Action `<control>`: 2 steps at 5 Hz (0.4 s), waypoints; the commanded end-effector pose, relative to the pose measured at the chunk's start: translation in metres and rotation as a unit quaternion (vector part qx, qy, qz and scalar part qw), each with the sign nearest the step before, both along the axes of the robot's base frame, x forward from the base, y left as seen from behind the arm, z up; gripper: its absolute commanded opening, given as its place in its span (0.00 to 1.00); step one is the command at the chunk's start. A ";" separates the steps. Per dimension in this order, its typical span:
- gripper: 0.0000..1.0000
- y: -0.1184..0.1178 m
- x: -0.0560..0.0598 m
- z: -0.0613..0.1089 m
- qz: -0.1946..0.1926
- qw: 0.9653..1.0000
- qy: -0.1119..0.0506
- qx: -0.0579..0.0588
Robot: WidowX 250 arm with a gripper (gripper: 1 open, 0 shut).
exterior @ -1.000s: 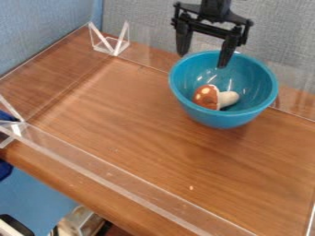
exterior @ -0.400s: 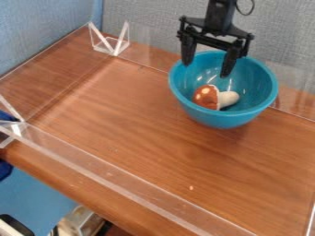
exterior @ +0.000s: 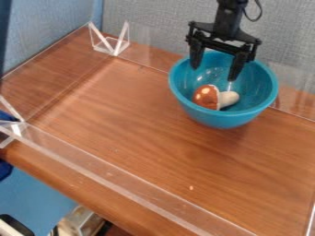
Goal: Put the mushroom in the blue bowl
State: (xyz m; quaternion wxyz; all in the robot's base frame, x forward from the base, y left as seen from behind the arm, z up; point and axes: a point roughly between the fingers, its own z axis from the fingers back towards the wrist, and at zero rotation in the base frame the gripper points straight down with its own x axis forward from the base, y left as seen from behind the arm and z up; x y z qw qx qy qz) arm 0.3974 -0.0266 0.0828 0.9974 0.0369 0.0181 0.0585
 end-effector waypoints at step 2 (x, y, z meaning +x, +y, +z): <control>1.00 -0.021 0.018 0.025 -0.060 0.998 -0.033 -0.002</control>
